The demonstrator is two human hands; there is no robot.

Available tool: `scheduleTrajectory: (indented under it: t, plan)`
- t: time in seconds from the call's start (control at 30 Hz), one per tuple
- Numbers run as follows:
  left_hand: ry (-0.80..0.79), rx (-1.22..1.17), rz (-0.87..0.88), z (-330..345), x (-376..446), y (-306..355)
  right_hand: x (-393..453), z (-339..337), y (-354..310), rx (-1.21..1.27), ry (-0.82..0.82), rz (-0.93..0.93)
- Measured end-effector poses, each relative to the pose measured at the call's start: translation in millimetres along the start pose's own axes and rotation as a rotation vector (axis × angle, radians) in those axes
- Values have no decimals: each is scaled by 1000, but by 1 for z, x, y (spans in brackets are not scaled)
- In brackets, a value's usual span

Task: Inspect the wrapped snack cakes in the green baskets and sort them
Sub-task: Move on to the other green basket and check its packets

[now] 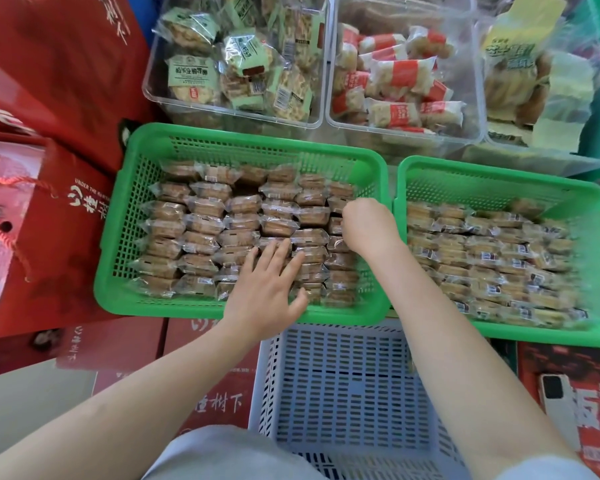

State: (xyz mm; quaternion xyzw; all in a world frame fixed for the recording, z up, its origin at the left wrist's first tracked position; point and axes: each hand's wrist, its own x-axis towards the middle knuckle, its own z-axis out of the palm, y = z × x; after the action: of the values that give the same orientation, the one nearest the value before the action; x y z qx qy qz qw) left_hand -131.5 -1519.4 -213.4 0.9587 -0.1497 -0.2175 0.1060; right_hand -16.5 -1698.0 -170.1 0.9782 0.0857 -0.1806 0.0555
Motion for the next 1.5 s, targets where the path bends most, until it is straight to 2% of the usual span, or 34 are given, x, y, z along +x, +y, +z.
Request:
scheduleTrajectory:
  t: [0.1,0.23,0.47,0.6,0.83,0.97,1.13,1.27,1.5]
  plan:
    - [-3,18,0,-1,-1,1,18,13,9,101,242,-17]
    - [-23,28,-4,-3,-1,1,34,27,15,35,213,-78]
    - [-21,23,-5,-3,-1,2,38,27,14,-157,306,-242]
    - [-34,28,-5,-3,-2,2,41,19,16,-55,191,-297]
    - [-31,30,-6,-4,-2,3,46,7,23,156,38,-154]
    - [-27,30,-4,-4,-3,3,47,-12,26,200,-104,-92]
    - [-14,18,-5,-4,-3,3,49,-28,28,387,-252,-49]
    - [-13,13,-2,-4,-3,3,46,-26,24,449,-124,1]
    - [-8,23,-3,-4,-3,2,35,6,-3,76,135,-178]
